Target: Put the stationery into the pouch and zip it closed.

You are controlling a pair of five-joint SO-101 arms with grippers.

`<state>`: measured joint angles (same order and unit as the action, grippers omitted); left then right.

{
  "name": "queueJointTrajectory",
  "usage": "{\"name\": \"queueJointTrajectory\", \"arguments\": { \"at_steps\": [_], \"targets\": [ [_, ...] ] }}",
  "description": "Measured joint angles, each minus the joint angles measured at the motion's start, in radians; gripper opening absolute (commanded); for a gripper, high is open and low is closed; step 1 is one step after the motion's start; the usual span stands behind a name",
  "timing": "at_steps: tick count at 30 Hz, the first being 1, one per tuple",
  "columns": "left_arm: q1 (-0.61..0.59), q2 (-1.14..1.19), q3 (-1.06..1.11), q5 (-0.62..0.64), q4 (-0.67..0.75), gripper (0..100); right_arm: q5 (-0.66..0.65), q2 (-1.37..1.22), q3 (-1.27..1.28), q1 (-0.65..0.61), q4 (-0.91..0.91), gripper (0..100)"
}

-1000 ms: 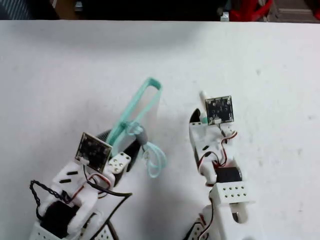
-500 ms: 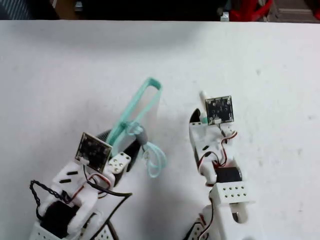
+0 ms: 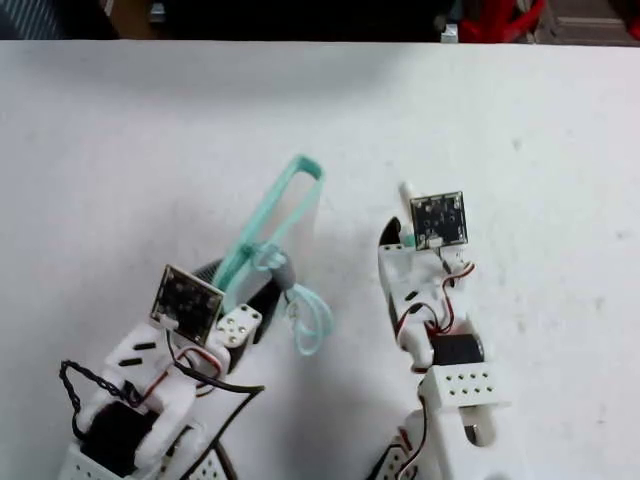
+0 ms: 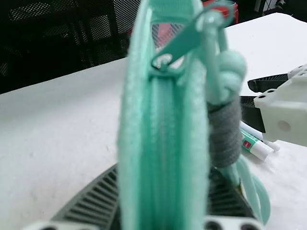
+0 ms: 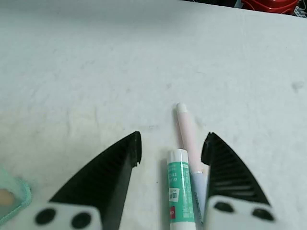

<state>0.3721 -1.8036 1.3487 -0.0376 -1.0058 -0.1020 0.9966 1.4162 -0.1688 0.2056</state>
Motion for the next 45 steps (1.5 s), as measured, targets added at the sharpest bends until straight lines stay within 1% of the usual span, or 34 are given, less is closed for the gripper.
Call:
{"name": "queueJointTrajectory", "arguments": {
  "at_steps": [3, 4, 8, 10, 12, 17, 20, 41, 43, 45],
  "targets": [
    [0.000, 0.000, 0.000, 0.000, 0.000, 16, 0.000, 0.000, 0.000, 0.000, 0.000, 20.2],
    [0.000, 0.000, 0.000, 0.000, 0.000, 16, 0.000, 0.000, 0.000, 0.000, 0.000, 18.3],
    [0.000, 0.000, 0.000, 0.000, 0.000, 16, 0.000, 0.000, 0.000, 0.000, 0.000, 5.0],
    [0.000, 0.000, 0.000, 0.000, 0.000, 16, 0.000, 0.000, 0.000, 0.000, 0.000, 1.6],
    [0.000, 0.000, 0.000, 0.000, 0.000, 16, 0.000, 0.000, 0.000, 0.000, 0.000, 2.7],
    [0.000, 0.000, 0.000, 0.000, 0.000, 16, 0.000, 0.000, 0.000, 0.000, 0.000, 10.1],
    [0.000, 0.000, 0.000, 0.000, 0.000, 16, 0.000, 0.000, 0.000, 0.000, 0.000, 12.2],
    [0.000, 0.000, 0.000, 0.000, 0.000, 16, 0.000, 0.000, 0.000, 0.000, 0.000, 12.8],
    [0.000, 0.000, 0.000, 0.000, 0.000, 16, 0.000, 0.000, 0.000, 0.000, 0.000, 15.2],
    [0.000, 0.000, 0.000, 0.000, 0.000, 16, 0.000, 0.000, 0.000, 0.000, 0.000, 20.4]
  ]
}}
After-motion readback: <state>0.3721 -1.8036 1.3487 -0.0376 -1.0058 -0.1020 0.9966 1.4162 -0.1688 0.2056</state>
